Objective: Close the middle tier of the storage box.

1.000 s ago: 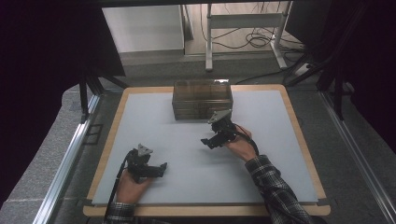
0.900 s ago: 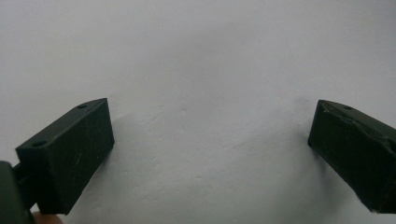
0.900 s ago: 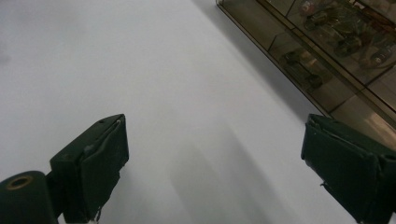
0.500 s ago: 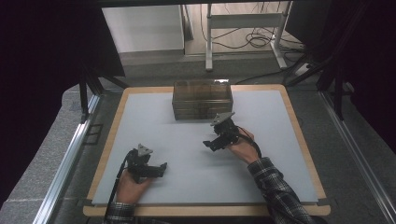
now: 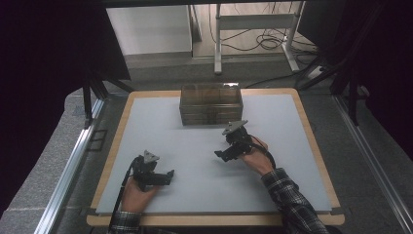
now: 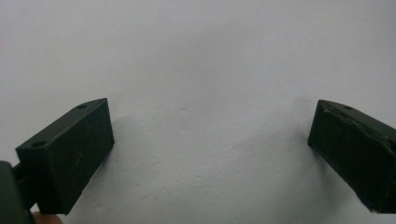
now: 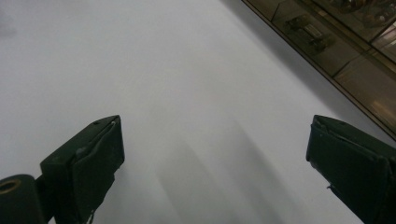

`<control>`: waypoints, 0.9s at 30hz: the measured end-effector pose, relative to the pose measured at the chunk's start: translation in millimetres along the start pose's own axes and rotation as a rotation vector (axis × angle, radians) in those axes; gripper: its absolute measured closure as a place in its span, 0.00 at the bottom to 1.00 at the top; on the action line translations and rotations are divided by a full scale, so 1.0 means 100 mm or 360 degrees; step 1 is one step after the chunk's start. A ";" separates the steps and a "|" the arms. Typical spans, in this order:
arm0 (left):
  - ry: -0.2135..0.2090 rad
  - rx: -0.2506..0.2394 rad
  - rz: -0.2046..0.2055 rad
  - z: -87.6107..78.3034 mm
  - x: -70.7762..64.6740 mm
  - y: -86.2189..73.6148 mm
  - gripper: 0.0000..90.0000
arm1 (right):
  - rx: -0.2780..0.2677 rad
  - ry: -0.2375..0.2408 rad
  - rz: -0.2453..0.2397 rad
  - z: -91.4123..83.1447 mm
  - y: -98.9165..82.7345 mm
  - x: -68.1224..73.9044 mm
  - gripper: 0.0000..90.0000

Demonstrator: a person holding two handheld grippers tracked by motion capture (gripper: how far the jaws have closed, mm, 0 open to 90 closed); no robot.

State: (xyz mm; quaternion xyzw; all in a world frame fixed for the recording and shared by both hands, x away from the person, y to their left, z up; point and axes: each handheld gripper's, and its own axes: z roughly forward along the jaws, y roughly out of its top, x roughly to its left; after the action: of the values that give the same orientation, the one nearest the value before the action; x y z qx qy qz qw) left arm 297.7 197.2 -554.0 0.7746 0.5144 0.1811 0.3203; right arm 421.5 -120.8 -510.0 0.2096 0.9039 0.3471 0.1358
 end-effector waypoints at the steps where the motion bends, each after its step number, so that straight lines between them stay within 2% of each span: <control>1: 0.0000 0.0000 0.0000 0.00 0.00 0.00 0.01 | 0.0002 -0.0001 0.0000 -0.01 -0.01 0.00 0.04; 10: 0.0000 0.0000 0.0000 0.00 0.00 0.00 0.01 | 0.0007 0.0002 0.0002 -0.07 -0.08 0.04 0.04; 16: 0.0000 0.0000 0.0000 0.00 0.00 0.00 0.01 | 0.0017 -0.0009 -0.0027 -0.11 -0.11 0.06 0.04; 27: -0.0001 0.0000 -0.0001 0.00 0.00 0.00 0.01 | 0.0003 -0.0009 -0.0019 -0.19 -0.14 0.10 0.04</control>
State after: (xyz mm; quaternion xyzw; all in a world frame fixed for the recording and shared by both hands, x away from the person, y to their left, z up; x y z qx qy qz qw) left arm 297.6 197.1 -554.0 0.7746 0.5144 0.1808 0.3205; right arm 401.1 -136.4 -506.8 0.2054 0.9050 0.3450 0.1403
